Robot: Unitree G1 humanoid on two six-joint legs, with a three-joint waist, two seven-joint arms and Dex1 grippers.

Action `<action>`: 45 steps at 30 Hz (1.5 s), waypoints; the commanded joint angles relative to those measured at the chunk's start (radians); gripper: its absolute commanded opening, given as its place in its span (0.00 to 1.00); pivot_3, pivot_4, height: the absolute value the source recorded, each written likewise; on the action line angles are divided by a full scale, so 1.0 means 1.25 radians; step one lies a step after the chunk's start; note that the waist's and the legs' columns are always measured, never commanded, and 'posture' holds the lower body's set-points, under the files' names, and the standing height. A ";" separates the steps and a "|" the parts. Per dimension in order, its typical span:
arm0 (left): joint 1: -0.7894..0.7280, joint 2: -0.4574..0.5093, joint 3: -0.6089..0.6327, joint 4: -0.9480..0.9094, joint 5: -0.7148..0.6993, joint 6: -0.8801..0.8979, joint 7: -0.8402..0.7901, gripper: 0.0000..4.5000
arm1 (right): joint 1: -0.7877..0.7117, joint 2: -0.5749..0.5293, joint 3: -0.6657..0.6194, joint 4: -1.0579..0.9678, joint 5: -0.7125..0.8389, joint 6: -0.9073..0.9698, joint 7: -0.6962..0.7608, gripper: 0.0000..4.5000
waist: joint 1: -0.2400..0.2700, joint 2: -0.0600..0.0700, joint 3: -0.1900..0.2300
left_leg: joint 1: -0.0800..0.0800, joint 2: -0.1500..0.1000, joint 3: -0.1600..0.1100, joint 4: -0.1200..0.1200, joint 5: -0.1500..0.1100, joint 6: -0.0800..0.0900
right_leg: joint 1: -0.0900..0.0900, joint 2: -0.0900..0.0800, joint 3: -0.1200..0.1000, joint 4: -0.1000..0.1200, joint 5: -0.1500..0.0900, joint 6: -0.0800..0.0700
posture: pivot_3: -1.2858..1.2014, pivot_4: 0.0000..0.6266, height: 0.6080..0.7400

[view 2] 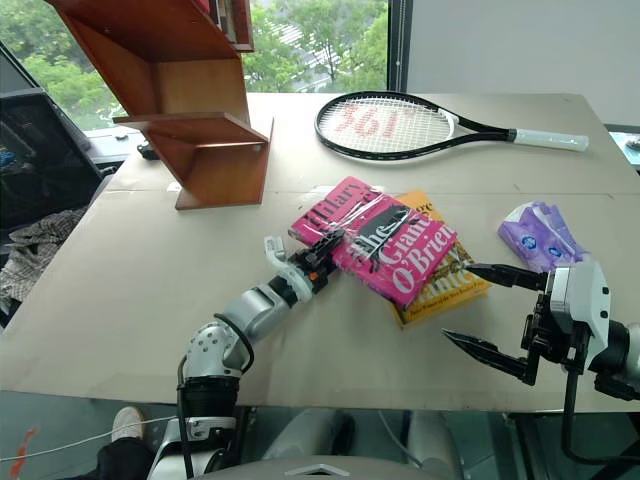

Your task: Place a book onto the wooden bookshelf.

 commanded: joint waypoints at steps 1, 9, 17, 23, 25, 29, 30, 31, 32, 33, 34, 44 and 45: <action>-0.006 -0.002 0.049 0.041 -0.025 0.006 0.015 0.10 | -0.015 0.009 0.019 -0.004 -0.014 -0.027 -0.013 1.00 | 0.000 0.000 0.000 | 0.000 0.000 0.000 0.000 0.000 0.000 | 0.000 0.000 0.000 0.000 0.000 0.000 | 0.52 0.24 1.00; -0.007 0.167 0.150 -0.184 0.035 -0.014 -0.015 0.04 | -0.086 0.026 0.081 0.043 -0.039 -0.057 -0.022 1.00 | -0.026 -0.007 0.004 | -0.002 0.002 -0.001 0.000 0.002 -0.004 | -0.003 0.003 0.000 0.001 0.001 -0.001 | 0.52 0.24 1.00; -0.275 0.461 0.162 -0.246 0.236 -0.028 -0.110 0.04 | -0.207 0.062 0.136 0.125 -0.038 -0.082 -0.022 1.00 | -0.014 -0.014 0.011 | -0.006 0.000 -0.004 -0.002 0.002 -0.004 | -0.007 0.001 -0.002 0.000 0.001 -0.001 | 0.52 0.24 1.00; -0.551 0.595 0.039 -0.284 0.298 0.110 -0.174 0.04 | -0.298 0.079 0.162 0.199 -0.056 -0.108 -0.016 1.00 | -0.026 -0.022 0.016 | -0.008 -0.002 -0.004 -0.004 0.002 -0.003 | -0.010 0.000 -0.003 -0.001 0.001 -0.001 | 0.52 0.24 1.00; -0.591 0.633 -0.020 -0.315 0.375 0.123 -0.225 0.04 | -0.310 0.084 0.170 0.209 -0.065 -0.114 -0.016 1.00 | -0.029 -0.020 0.015 | -0.008 -0.004 -0.004 -0.007 0.002 -0.003 | -0.013 -0.001 -0.002 -0.002 0.001 0.000 | 0.52 0.24 1.00; -0.608 0.792 -0.226 -0.387 0.772 -0.063 -0.408 0.04 | -0.320 0.089 0.171 0.210 -0.065 -0.121 -0.025 1.00 | -0.048 -0.017 0.018 | -0.008 -0.004 -0.004 -0.011 0.002 -0.003 | -0.016 0.000 -0.001 -0.001 0.001 0.000 | 0.52 0.24 1.00; -0.632 0.847 -0.268 -0.369 0.883 -0.134 -0.460 0.04 | -0.320 0.089 0.165 0.211 -0.061 -0.121 -0.025 1.00 | -0.053 -0.016 0.019 | -0.008 -0.004 -0.003 -0.011 0.002 -0.003 | -0.017 0.000 0.000 -0.001 0.001 -0.001 | 0.52 0.24 1.00; -0.655 0.898 -0.308 -0.347 0.996 -0.209 -0.507 0.04 | -0.320 0.087 0.160 0.212 -0.057 -0.121 -0.025 1.00 | -0.056 -0.016 0.019 | -0.008 -0.003 -0.002 -0.011 0.002 -0.003 | -0.018 0.001 0.001 0.001 0.001 -0.001 | 0.52 0.24 1.00; -0.675 0.938 -0.335 -0.322 1.085 -0.275 -0.559 0.04 | -0.320 0.086 0.155 0.213 -0.054 -0.121 -0.026 1.00 | -0.056 -0.016 0.019 | -0.009 -0.003 -0.002 -0.011 0.002 -0.003 | -0.019 0.001 0.001 0.001 0.001 -0.001 | 0.52 0.24 1.00; -0.695 0.968 -0.351 -0.299 1.141 -0.317 -0.612 0.04 | -0.323 0.084 0.150 0.215 -0.049 -0.120 -0.025 1.00 | -0.060 -0.017 0.020 | -0.009 -0.003 -0.002 -0.011 0.002 -0.003 | -0.019 0.001 0.002 0.001 0.001 -0.001 | 0.52 0.24 1.00; -0.707 0.984 -0.359 -0.278 1.174 -0.342 -0.652 0.04 | -0.325 0.084 0.147 0.217 -0.046 -0.119 -0.027 1.00 | -0.063 -0.017 0.020 | -0.011 -0.003 -0.002 -0.011 0.002 -0.003 | -0.021 0.002 0.001 0.001 0.001 -0.001 | 0.52 0.24 1.00; -0.819 1.039 -0.414 -0.077 1.489 -0.402 -0.998 0.04 | -0.409 0.077 0.101 0.275 -0.014 -0.130 -0.030 1.00 | -0.063 -0.018 0.021 | -0.019 -0.004 -0.004 -0.008 0.002 -0.003 | -0.025 0.005 -0.003 0.002 0.001 -0.001 | 0.52 0.24 1.00; -0.830 1.038 -0.423 -0.052 1.520 -0.410 -1.023 0.04 | -0.421 0.076 0.093 0.276 -0.002 -0.126 -0.033 1.00 | -0.064 -0.018 0.021 | -0.019 -0.004 -0.004 -0.007 0.002 -0.003 | -0.025 0.004 -0.002 0.001 0.001 -0.001 | 0.52 0.24 1.00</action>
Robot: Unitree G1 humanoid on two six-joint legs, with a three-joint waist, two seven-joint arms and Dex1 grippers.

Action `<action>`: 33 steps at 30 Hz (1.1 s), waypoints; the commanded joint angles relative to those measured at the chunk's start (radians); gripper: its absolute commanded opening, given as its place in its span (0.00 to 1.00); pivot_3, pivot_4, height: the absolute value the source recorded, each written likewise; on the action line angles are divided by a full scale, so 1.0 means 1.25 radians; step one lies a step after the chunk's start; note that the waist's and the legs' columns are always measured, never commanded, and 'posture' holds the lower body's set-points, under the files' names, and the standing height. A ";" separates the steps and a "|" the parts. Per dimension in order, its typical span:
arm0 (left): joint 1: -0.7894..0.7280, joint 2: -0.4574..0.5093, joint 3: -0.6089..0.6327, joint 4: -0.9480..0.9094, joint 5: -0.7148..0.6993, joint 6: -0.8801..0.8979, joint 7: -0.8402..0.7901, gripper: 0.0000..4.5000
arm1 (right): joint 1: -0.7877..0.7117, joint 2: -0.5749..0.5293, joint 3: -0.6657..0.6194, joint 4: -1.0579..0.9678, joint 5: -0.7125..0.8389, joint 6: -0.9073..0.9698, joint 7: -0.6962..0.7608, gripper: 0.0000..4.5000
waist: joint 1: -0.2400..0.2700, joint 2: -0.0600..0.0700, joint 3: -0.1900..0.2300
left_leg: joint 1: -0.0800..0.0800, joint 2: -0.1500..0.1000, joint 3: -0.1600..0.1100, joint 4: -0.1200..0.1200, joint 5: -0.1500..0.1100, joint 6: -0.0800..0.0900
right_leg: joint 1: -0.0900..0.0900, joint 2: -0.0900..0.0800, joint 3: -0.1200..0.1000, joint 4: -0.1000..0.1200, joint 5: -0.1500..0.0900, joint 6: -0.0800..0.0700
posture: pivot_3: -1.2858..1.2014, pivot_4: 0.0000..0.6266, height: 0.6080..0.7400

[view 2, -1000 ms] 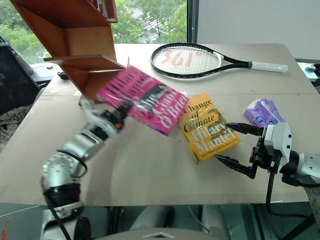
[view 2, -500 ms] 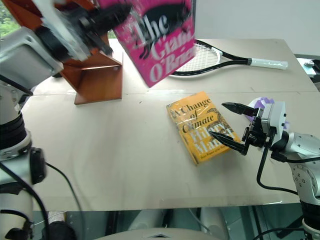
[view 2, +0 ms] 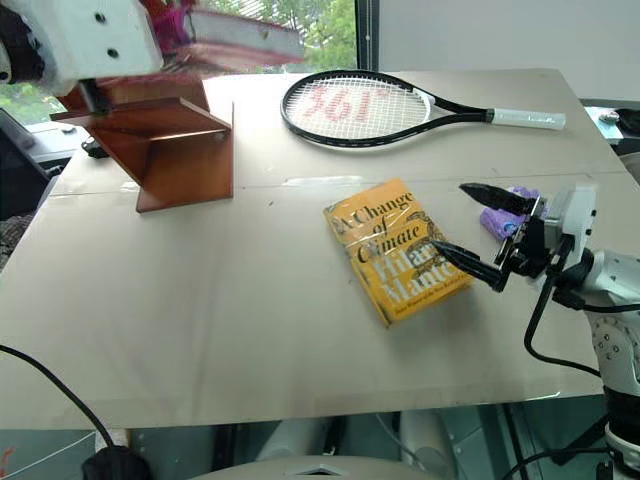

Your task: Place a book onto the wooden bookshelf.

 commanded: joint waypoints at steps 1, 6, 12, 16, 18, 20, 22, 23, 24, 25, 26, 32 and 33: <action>-0.061 0.011 0.012 0.073 0.118 -0.031 -0.074 0.04 | -0.040 -0.011 -0.059 -0.009 0.053 -0.006 -0.009 1.00 | -0.002 0.000 0.000 | 0.000 0.000 0.000 0.000 0.000 0.000 | 0.000 0.000 0.000 0.000 0.000 0.000 | 0.52 0.24 1.00; -0.078 -0.019 -0.001 0.190 0.235 -0.100 -0.112 0.04 | -0.069 -0.011 -0.094 -0.046 0.137 0.030 -0.031 1.00 | -0.003 0.000 0.000 | 0.000 0.000 0.000 0.000 0.000 0.000 | -0.001 0.000 0.000 0.000 0.000 0.000 | 0.52 0.24 1.00; -0.057 -0.078 -0.012 0.264 0.321 -0.105 -0.142 0.04 | -0.062 -0.005 -0.095 -0.096 0.183 0.054 -0.078 1.00 | -0.008 0.000 0.000 | 0.000 0.000 0.001 0.003 0.000 0.000 | -0.001 -0.004 0.001 0.004 0.000 0.000 | 0.52 0.24 1.00; -0.036 -0.117 -0.022 0.320 0.372 -0.114 -0.107 0.04 | -0.036 -0.002 -0.093 -0.124 0.192 0.058 -0.097 1.00 | -0.009 0.000 0.000 | 0.001 0.000 0.002 0.004 0.000 0.000 | -0.002 -0.004 0.002 0.008 0.000 0.000 | 0.52 0.24 1.00; -0.031 -0.137 -0.020 0.340 0.386 -0.108 -0.097 0.04 | -0.024 -0.003 -0.095 -0.130 0.194 0.057 -0.099 1.00 | -0.011 0.000 0.000 | 0.002 0.000 0.003 0.006 0.000 0.000 | -0.002 -0.004 0.003 0.010 0.000 0.000 | 0.52 0.24 1.00; -0.021 -0.149 -0.014 0.357 0.391 -0.095 -0.100 0.04 | -0.019 -0.002 -0.094 -0.136 0.195 0.056 -0.103 1.00 | -0.014 0.000 0.000 | 0.002 0.000 0.003 0.008 0.000 0.000 | -0.002 -0.003 0.004 0.012 0.000 0.000 | 0.52 0.24 1.00; -0.011 -0.162 0.000 0.356 0.387 -0.073 -0.098 0.26 | -0.013 0.000 -0.090 -0.145 0.194 0.057 -0.107 1.00 | -0.019 0.001 -0.001 | 0.003 0.000 0.005 0.009 0.000 0.000 | -0.002 -0.003 0.005 0.014 0.000 0.000 | 0.52 0.24 1.00; -0.006 -0.166 0.009 0.358 0.387 -0.061 -0.086 0.32 | -0.011 0.001 -0.085 -0.147 0.191 0.057 -0.108 1.00 | -0.022 0.001 -0.001 | 0.003 0.000 0.005 0.010 0.000 0.000 | -0.001 -0.003 0.005 0.014 0.000 0.000 | 0.52 0.24 1.00; -0.001 -0.167 0.019 0.357 0.386 -0.050 -0.077 0.42 | -0.009 0.001 -0.082 -0.149 0.189 0.057 -0.108 1.00 | -0.024 0.001 -0.001 | 0.003 0.000 0.005 0.010 0.000 0.000 | -0.001 -0.003 0.006 0.014 0.000 0.000 | 0.52 0.24 1.00; 0.009 -0.165 0.031 0.346 0.379 -0.037 -0.079 0.52 | -0.008 0.000 -0.081 -0.149 0.188 0.057 -0.106 1.00 | -0.025 0.001 -0.001 | 0.003 0.000 0.005 0.010 0.000 0.000 | -0.002 -0.003 0.006 0.015 0.000 0.000 | 0.52 0.24 1.00; 0.021 -0.162 0.048 0.326 0.371 -0.025 -0.078 0.61 | -0.008 -0.001 -0.080 -0.147 0.189 0.059 -0.105 1.00 | -0.025 0.000 -0.001 | 0.003 0.000 0.005 0.010 0.000 0.000 | -0.002 -0.003 0.005 0.015 0.000 0.000 | 0.52 0.24 1.00; 0.140 -0.117 0.214 0.100 0.259 0.082 -0.132 0.99 | -0.017 -0.029 -0.099 -0.125 0.209 0.082 -0.082 1.00 | -0.023 0.000 -0.001 | 0.000 0.000 0.003 0.010 -0.001 0.001 | -0.002 -0.004 0.003 0.012 0.000 0.000 | 0.52 0.24 1.00; 0.165 -0.107 0.242 0.059 0.240 0.113 -0.146 0.99 | -0.018 -0.034 -0.104 -0.118 0.213 0.084 -0.078 1.00 | -0.024 0.000 -0.001 | -0.001 0.000 0.003 0.010 -0.001 0.001 | -0.002 -0.004 0.003 0.011 0.000 0.000 | 0.52 0.24 1.00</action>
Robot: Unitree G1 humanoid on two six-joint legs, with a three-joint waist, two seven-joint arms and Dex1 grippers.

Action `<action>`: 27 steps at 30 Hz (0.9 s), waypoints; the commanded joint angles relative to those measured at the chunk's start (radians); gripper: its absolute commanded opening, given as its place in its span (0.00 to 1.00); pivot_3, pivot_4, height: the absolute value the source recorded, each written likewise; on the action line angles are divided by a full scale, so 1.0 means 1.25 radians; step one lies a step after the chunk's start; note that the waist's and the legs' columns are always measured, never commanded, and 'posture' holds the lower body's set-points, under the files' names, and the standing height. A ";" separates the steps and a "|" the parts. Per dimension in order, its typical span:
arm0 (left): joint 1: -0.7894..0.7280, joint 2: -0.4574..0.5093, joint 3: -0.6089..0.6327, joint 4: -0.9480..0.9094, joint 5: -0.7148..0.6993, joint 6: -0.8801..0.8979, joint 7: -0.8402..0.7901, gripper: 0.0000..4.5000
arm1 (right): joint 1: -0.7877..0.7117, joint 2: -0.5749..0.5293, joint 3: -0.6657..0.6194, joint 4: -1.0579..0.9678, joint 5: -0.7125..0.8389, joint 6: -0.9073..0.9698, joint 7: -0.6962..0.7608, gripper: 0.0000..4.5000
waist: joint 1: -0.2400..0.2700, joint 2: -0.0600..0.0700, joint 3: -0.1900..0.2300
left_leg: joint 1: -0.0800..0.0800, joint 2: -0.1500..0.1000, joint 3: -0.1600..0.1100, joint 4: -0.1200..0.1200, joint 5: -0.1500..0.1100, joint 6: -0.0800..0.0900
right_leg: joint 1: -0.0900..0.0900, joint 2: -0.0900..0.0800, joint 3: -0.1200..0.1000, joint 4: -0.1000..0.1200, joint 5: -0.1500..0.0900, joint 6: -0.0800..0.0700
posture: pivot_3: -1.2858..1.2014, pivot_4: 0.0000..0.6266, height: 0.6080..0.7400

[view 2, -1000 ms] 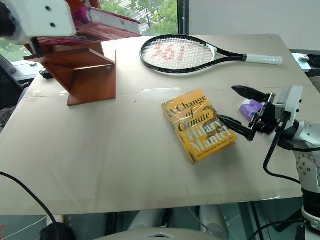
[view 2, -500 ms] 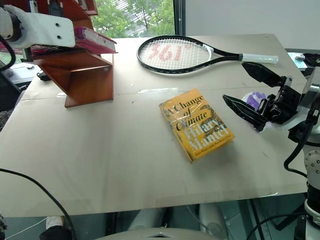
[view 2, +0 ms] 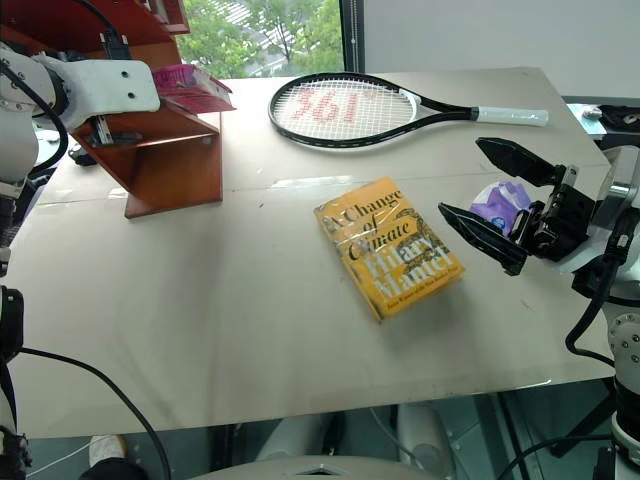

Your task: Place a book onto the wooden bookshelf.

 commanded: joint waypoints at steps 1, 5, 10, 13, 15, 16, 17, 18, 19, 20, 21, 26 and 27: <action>0.070 0.057 0.167 -0.179 -0.105 0.116 -0.059 0.99 | -0.014 -0.027 -0.035 0.009 0.030 0.010 0.016 1.00 | -0.001 0.000 0.000 | 0.000 0.000 0.000 0.000 0.000 0.000 | 0.000 0.000 0.000 0.000 0.000 0.000 | 0.52 0.24 1.00; 0.171 0.006 0.406 -0.424 -0.342 0.360 -0.149 0.99 | -0.057 -0.050 -0.035 0.051 0.044 0.028 0.024 1.00 | 0.003 0.000 0.000 | 0.000 0.000 0.000 0.000 0.000 0.000 | 0.000 0.000 -0.002 0.000 0.000 0.000 | 0.52 0.24 1.00; 0.253 -0.140 0.493 -0.641 -0.555 0.624 -0.102 0.99 | -0.103 -0.063 -0.026 0.106 0.035 0.045 0.039 1.00 | 0.018 0.002 -0.001 | 0.003 0.000 0.000 0.002 0.000 0.000 | 0.003 0.000 -0.002 0.001 0.000 0.000 | 0.52 0.24 1.00; 0.297 -0.250 0.483 -0.709 -0.606 0.689 0.003 0.99 | -0.092 -0.070 -0.039 0.104 0.042 0.061 0.042 1.00 | 0.026 0.002 -0.001 | 0.004 0.001 -0.001 0.002 0.000 0.000 | 0.005 0.000 -0.002 0.001 0.000 0.000 | 0.52 0.24 1.00; 0.334 -0.375 0.486 -0.719 -0.621 0.647 0.100 0.99 | -0.077 -0.069 -0.045 0.091 0.047 0.070 0.033 1.00 | 0.027 0.000 -0.001 | 0.003 0.001 -0.001 0.003 0.000 0.000 | 0.005 0.000 -0.002 0.001 0.000 0.000 | 0.52 0.24 1.00; 0.361 -0.447 0.486 -0.717 -0.624 0.602 0.153 0.99 | -0.067 -0.067 -0.047 0.082 0.048 0.075 0.026 1.00 | 0.028 0.000 -0.002 | 0.003 0.001 -0.001 0.003 0.000 0.000 | 0.005 0.000 -0.002 0.001 0.000 0.000 | 0.52 0.24 1.00; 0.388 -0.518 0.488 -0.714 -0.621 0.562 0.211 0.99 | -0.053 -0.065 -0.049 0.072 0.048 0.079 0.018 1.00 | 0.029 0.001 -0.002 | 0.003 0.000 0.000 0.003 0.000 0.000 | 0.005 -0.001 -0.002 0.000 0.000 0.000 | 0.52 0.24 1.00; 0.436 -0.576 0.473 -0.703 -0.602 0.504 0.269 0.99 | -0.031 -0.062 -0.049 0.058 0.037 0.082 0.004 1.00 | 0.031 0.000 -0.002 | 0.003 0.000 0.000 0.003 0.000 0.000 | 0.005 -0.001 -0.002 -0.001 0.000 0.000 | 0.52 0.24 1.00; 0.486 -0.611 0.462 -0.694 -0.601 0.473 0.293 0.99 | -0.003 -0.063 -0.046 0.049 0.011 0.082 -0.009 1.00 | 0.031 0.000 -0.002 | 0.003 0.000 0.000 0.003 0.000 0.000 | 0.005 -0.001 -0.001 -0.001 0.000 0.000 | 0.52 0.24 1.00; 0.541 -0.628 0.446 -0.688 -0.590 0.426 0.309 0.99 | 0.030 -0.065 -0.042 0.044 -0.024 0.074 -0.016 1.00 | 0.030 0.000 -0.003 | 0.004 0.000 0.000 0.002 0.000 0.000 | 0.005 -0.001 -0.001 -0.001 0.000 0.000 | 0.52 0.24 1.00; 0.595 -0.633 0.428 -0.694 -0.584 0.381 0.315 0.99 | 0.065 -0.068 -0.046 0.043 -0.048 0.072 -0.021 1.00 | 0.029 0.000 -0.003 | 0.004 0.001 0.001 0.001 0.000 0.000 | 0.004 -0.001 -0.001 -0.001 0.000 0.000 | 0.52 0.24 1.00; 0.803 -0.612 0.460 -0.705 -0.654 0.297 0.287 0.99 | 0.246 -0.082 -0.090 0.099 -0.172 0.027 0.005 1.00 | 0.042 0.000 -0.003 | 0.003 0.001 0.002 0.000 0.000 0.000 | 0.002 0.000 0.001 -0.001 0.000 0.000 | 0.52 0.24 1.00; 0.833 -0.601 0.477 -0.708 -0.679 0.290 0.273 0.99 | 0.284 -0.084 -0.103 0.114 -0.198 0.006 0.022 1.00 | 0.045 0.001 -0.004 | 0.003 0.001 0.002 0.001 0.000 0.000 | 0.003 -0.001 0.001 0.000 0.000 0.000 | 0.52 0.24 1.00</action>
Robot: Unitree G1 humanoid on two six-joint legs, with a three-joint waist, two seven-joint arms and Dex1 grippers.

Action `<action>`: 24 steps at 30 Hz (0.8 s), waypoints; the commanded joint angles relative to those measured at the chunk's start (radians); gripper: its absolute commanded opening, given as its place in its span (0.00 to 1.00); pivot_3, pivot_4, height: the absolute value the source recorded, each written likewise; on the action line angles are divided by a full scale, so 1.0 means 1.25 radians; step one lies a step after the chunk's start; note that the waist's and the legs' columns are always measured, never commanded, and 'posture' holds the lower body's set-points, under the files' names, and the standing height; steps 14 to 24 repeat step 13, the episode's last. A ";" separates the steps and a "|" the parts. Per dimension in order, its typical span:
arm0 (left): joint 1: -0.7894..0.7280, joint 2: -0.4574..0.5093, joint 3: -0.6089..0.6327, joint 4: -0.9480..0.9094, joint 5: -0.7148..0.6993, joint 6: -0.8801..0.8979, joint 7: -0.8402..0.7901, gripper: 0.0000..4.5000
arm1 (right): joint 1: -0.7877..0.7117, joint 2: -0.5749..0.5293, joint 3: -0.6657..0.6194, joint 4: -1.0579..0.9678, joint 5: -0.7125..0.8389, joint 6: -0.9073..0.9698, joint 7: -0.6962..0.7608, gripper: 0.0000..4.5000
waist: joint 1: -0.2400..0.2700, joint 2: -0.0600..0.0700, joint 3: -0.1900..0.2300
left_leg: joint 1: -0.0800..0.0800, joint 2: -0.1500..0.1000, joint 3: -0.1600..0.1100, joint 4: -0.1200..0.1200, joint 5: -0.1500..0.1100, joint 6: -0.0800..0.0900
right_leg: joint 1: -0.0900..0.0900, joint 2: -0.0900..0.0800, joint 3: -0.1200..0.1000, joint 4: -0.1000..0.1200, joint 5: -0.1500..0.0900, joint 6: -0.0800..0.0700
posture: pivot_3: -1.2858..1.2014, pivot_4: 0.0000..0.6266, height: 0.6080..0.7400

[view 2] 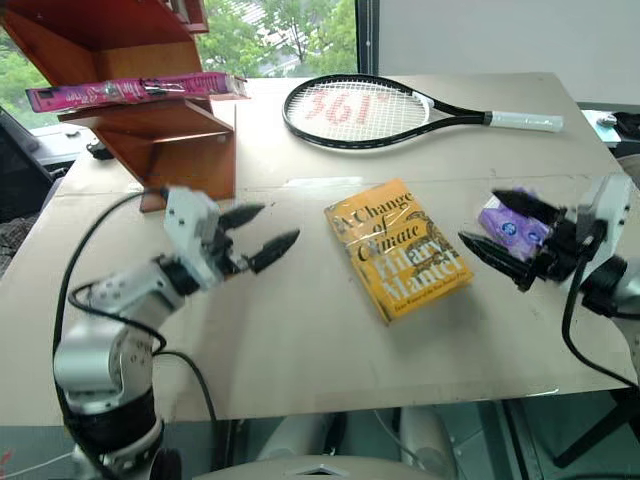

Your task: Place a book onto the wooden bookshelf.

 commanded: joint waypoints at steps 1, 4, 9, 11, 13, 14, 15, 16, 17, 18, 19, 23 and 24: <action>0.083 0.048 0.078 -0.035 -0.083 -0.048 -0.044 0.99 | 0.112 -0.026 -0.075 0.040 -0.099 -0.085 0.060 1.00 | 0.005 0.001 -0.001 | 0.001 0.000 0.000 0.000 0.000 0.000 | 0.001 0.000 0.000 0.000 0.000 0.000 | 0.52 0.24 1.00; 0.163 0.081 0.088 -0.043 -0.092 -0.084 -0.039 0.99 | 0.189 -0.028 -0.101 0.097 -0.166 -0.170 0.109 1.00 | 0.008 0.002 -0.001 | 0.003 0.000 0.000 0.000 0.000 0.000 | 0.004 0.000 0.000 0.000 0.000 0.000 | 0.52 0.24 1.00; 0.302 0.120 0.126 -0.005 -0.118 -0.149 -0.068 0.99 | 0.225 -0.024 -0.133 0.186 -0.213 -0.245 0.133 1.00 | -0.002 0.004 -0.002 | 0.014 0.001 0.002 -0.002 -0.001 0.002 | 0.014 0.000 0.002 -0.002 -0.001 0.000 | 0.52 0.24 1.00; 0.329 0.117 0.120 0.009 -0.126 -0.177 -0.064 0.99 | 0.223 -0.018 -0.137 0.208 -0.220 -0.260 0.132 1.00 | -0.002 0.004 -0.002 | 0.014 0.002 0.004 -0.002 -0.001 0.002 | 0.014 0.001 0.002 -0.002 -0.001 0.000 | 0.52 0.24 1.00; 0.340 0.116 0.107 0.027 -0.128 -0.201 -0.061 0.99 | 0.223 -0.009 -0.131 0.209 -0.227 -0.272 0.128 1.00 | -0.001 0.004 -0.002 | 0.014 0.002 0.003 -0.002 -0.001 0.002 | 0.014 0.001 0.002 -0.002 -0.001 0.000 | 0.52 0.24 1.00; 0.340 0.116 0.107 0.027 -0.128 -0.201 -0.061 0.99 | 0.223 -0.009 -0.131 0.209 -0.227 -0.272 0.128 1.00 | -0.001 0.004 -0.002 | 0.014 0.002 0.003 -0.002 -0.001 0.002 | 0.014 0.001 0.002 -0.002 -0.001 0.000 | 0.52 0.24 1.00; 0.340 0.116 0.107 0.027 -0.128 -0.201 -0.061 0.99 | 0.223 -0.009 -0.131 0.209 -0.227 -0.272 0.128 1.00 | -0.001 0.004 -0.002 | 0.014 0.002 0.003 -0.002 -0.001 0.002 | 0.014 0.001 0.002 -0.002 -0.001 0.000 | 0.52 0.24 1.00; 0.340 0.116 0.107 0.027 -0.128 -0.201 -0.061 0.99 | 0.223 -0.009 -0.131 0.209 -0.227 -0.272 0.128 1.00 | -0.001 0.004 -0.002 | 0.014 0.002 0.003 -0.002 -0.001 0.002 | 0.014 0.001 0.002 -0.002 -0.001 0.000 | 0.52 0.24 1.00; 0.340 0.116 0.107 0.027 -0.128 -0.201 -0.061 0.99 | 0.223 -0.009 -0.131 0.209 -0.227 -0.272 0.128 1.00 | -0.001 0.004 -0.002 | 0.014 0.002 0.003 -0.002 -0.001 0.002 | 0.014 0.001 0.002 -0.002 -0.001 0.000 | 0.52 0.24 1.00; 0.340 0.116 0.107 0.027 -0.128 -0.201 -0.061 0.99 | 0.223 -0.009 -0.131 0.209 -0.227 -0.272 0.128 1.00 | -0.001 0.004 -0.002 | 0.014 0.002 0.003 -0.002 -0.001 0.002 | 0.014 0.001 0.002 -0.002 -0.001 0.000 | 0.52 0.24 1.00; 0.340 0.116 0.107 0.027 -0.128 -0.201 -0.061 0.99 | 0.223 -0.009 -0.131 0.209 -0.227 -0.272 0.128 1.00 | -0.001 0.004 -0.002 | 0.014 0.002 0.003 -0.002 -0.001 0.002 | 0.014 0.001 0.002 -0.002 -0.001 0.000 | 0.52 0.24 1.00; 0.340 0.116 0.107 0.027 -0.128 -0.201 -0.061 0.99 | 0.223 -0.009 -0.131 0.209 -0.227 -0.272 0.128 1.00 | -0.001 0.004 -0.002 | 0.014 0.002 0.003 -0.002 -0.001 0.002 | 0.014 0.001 0.002 -0.002 -0.001 0.000 | 0.52 0.24 1.00; 0.340 0.116 0.107 0.027 -0.128 -0.201 -0.061 0.99 | 0.223 -0.009 -0.131 0.209 -0.227 -0.272 0.128 1.00 | -0.001 0.004 -0.002 | 0.014 0.002 0.003 -0.002 -0.001 0.002 | 0.014 0.001 0.002 -0.002 -0.001 0.000 | 0.52 0.24 1.00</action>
